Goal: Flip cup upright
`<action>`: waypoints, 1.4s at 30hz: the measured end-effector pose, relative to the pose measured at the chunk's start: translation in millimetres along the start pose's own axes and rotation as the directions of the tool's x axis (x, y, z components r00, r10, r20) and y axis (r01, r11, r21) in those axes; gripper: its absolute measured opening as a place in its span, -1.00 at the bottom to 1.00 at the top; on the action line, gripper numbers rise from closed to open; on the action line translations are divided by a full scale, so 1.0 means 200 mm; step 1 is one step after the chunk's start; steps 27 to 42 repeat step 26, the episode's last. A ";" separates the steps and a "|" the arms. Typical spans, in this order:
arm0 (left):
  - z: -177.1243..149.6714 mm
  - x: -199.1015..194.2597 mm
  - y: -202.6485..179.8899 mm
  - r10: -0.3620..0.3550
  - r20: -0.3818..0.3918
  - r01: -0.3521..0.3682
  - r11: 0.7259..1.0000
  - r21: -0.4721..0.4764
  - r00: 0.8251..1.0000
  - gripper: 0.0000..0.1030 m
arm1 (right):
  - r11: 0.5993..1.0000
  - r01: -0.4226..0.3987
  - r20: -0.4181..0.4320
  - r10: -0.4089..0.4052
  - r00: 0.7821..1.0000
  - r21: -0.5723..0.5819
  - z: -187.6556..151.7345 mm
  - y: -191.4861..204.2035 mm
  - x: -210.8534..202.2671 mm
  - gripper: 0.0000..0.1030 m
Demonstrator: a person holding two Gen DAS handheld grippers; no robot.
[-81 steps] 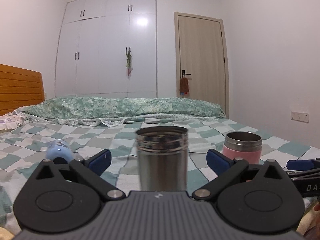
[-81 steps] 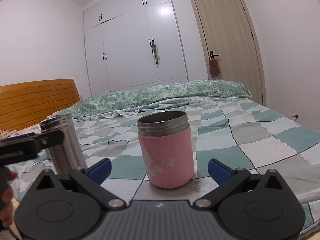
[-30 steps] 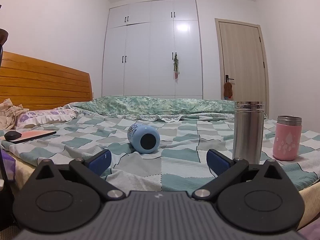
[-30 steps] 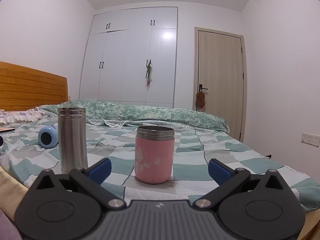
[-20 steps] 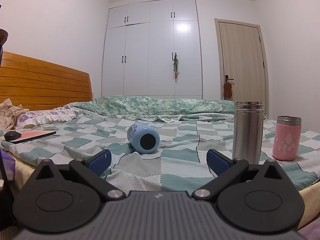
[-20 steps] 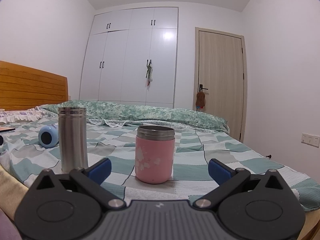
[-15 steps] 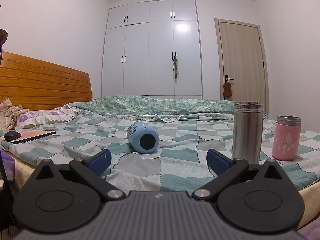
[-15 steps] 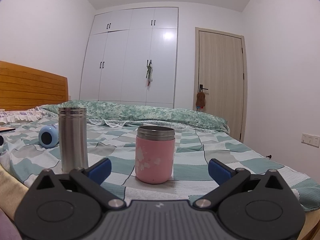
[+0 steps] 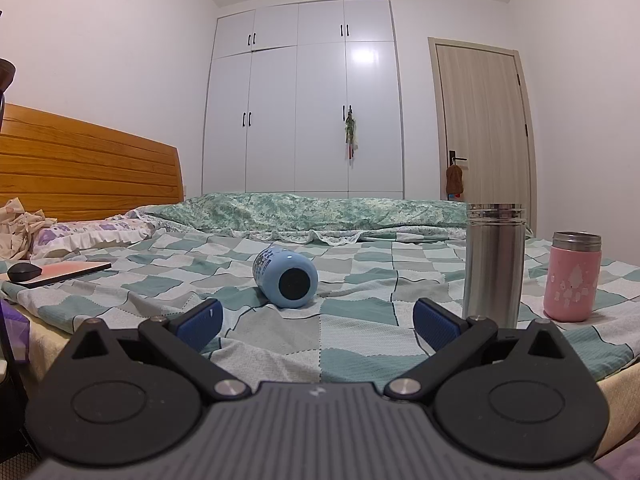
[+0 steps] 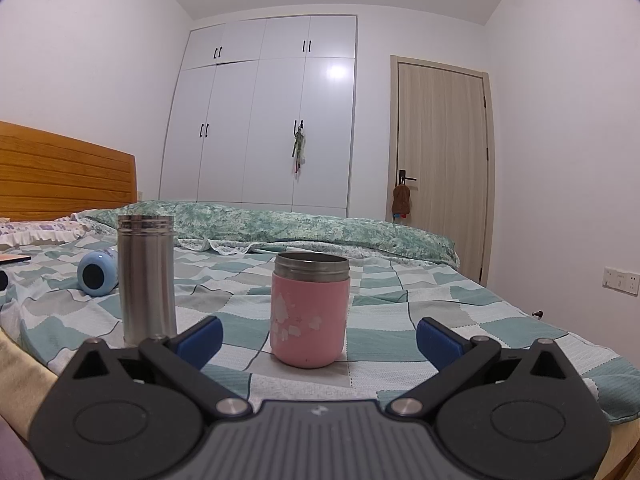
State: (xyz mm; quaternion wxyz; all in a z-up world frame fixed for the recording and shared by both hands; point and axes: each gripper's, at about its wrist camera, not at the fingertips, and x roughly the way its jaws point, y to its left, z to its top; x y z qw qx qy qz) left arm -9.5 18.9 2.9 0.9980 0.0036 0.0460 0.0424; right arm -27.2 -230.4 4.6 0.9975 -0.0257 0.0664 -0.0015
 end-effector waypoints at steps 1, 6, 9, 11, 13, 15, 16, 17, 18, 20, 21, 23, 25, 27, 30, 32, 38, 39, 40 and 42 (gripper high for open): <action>0.00 0.00 0.00 0.000 0.000 0.000 1.000 0.000 1.000 1.00 | 1.000 0.000 0.000 0.000 1.000 0.000 0.00 0.00 0.00 1.00; 0.00 0.00 0.00 -0.001 0.000 0.001 1.000 0.000 1.000 1.00 | 1.000 0.000 0.000 0.000 1.000 0.000 0.00 0.00 0.00 1.00; 0.00 0.00 0.00 -0.001 0.000 0.001 1.000 0.000 1.000 1.00 | 1.000 0.000 0.000 0.000 1.000 0.000 0.00 0.00 0.00 1.00; 0.00 0.00 0.00 -0.001 0.000 0.001 1.000 0.000 1.000 1.00 | 1.000 0.000 0.000 0.000 1.000 0.000 0.00 0.00 0.00 1.00; 0.00 0.00 0.00 0.000 0.000 0.000 1.000 0.001 1.000 1.00 | 1.000 0.000 0.000 0.000 1.000 -0.001 0.00 0.00 0.00 1.00; 0.00 0.00 0.00 0.000 -0.002 0.000 1.000 0.000 1.000 1.00 | 1.000 0.000 0.000 0.000 1.000 -0.001 0.00 0.00 0.00 1.00; 0.00 0.00 0.00 -0.001 -0.002 0.001 1.000 0.000 1.000 1.00 | 1.000 0.000 0.000 0.000 1.000 -0.001 0.00 0.00 0.00 1.00; 0.00 0.00 0.00 0.001 -0.002 -0.001 1.000 0.001 1.000 1.00 | 1.000 0.000 0.000 0.000 1.000 -0.001 0.00 0.00 0.00 1.00; 0.00 0.00 0.00 0.001 -0.002 -0.001 1.000 0.001 1.000 1.00 | 1.000 0.000 0.000 0.000 1.000 -0.001 0.00 0.00 0.00 1.00; 0.00 0.00 0.00 -0.003 -0.001 0.003 1.000 0.002 1.000 1.00 | 1.000 0.000 0.000 0.000 1.000 -0.001 0.00 0.00 0.00 1.00; 0.01 0.00 0.00 -0.003 -0.002 0.003 1.000 0.002 1.000 1.00 | 1.000 0.000 0.000 0.000 1.000 -0.001 0.00 0.00 0.00 1.00; 0.01 0.00 0.01 -0.004 -0.004 0.004 1.000 0.001 1.000 1.00 | 1.000 0.000 0.000 0.000 1.000 -0.001 0.00 0.00 0.00 1.00; 0.00 0.00 0.01 -0.012 -0.002 0.012 1.000 0.000 1.000 1.00 | 1.000 0.000 0.000 0.000 1.000 -0.001 0.00 0.00 0.00 1.00; 0.00 0.00 0.01 -0.012 -0.002 0.012 1.000 0.001 1.000 1.00 | 1.000 0.000 0.000 0.000 1.000 -0.001 0.00 0.00 0.00 1.00; 0.00 0.00 0.01 -0.012 -0.002 0.012 1.000 0.001 1.000 1.00 | 1.000 0.000 0.000 0.000 1.000 -0.001 0.00 0.00 0.00 1.00; 0.00 0.00 0.01 -0.012 -0.002 0.012 1.000 0.001 1.000 1.00 | 1.000 0.000 0.000 0.000 1.000 -0.001 0.00 0.00 0.00 1.00; 0.00 0.00 0.01 -0.012 -0.002 0.012 1.000 0.001 1.000 1.00 | 1.000 0.000 0.000 0.000 1.000 -0.001 0.00 0.00 0.00 1.00; 0.00 0.00 0.01 -0.012 -0.002 0.012 1.000 0.001 1.000 1.00 | 1.000 0.000 0.000 0.000 1.000 -0.001 0.00 0.00 0.00 1.00; 0.00 0.00 0.01 -0.012 -0.002 0.012 1.000 0.001 1.000 1.00 | 1.000 0.000 0.000 0.000 1.000 -0.001 0.00 0.00 0.00 1.00; 0.00 0.00 0.01 -0.012 -0.002 0.012 1.000 0.001 1.000 1.00 | 1.000 0.000 0.000 0.000 1.000 -0.001 0.00 0.00 0.00 1.00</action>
